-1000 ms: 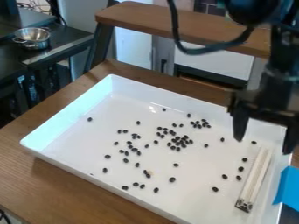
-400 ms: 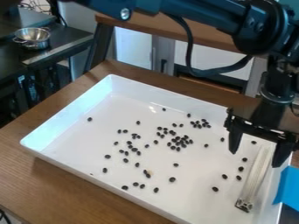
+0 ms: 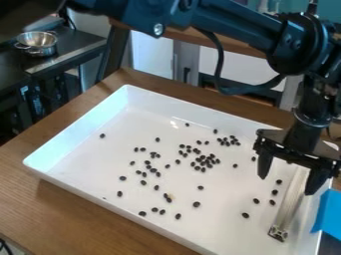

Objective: Sweep into pile

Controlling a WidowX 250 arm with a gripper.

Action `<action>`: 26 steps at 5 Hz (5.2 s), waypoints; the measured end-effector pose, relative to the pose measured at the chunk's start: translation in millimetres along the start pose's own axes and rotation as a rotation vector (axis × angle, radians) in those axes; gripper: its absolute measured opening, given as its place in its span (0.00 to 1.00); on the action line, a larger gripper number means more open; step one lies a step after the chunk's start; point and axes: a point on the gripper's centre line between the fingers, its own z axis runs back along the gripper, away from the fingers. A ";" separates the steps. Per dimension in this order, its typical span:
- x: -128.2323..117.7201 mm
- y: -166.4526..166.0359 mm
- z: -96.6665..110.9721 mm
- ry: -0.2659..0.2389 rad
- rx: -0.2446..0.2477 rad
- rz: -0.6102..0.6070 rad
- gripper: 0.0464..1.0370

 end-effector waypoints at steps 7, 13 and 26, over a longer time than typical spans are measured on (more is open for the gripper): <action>-19.3 13.7 -33.3 0.109 0.029 0.039 0.36; -39.4 137.4 -37.1 0.131 0.148 0.014 0.36; -4.9 43.0 -3.1 -0.012 0.022 0.047 0.35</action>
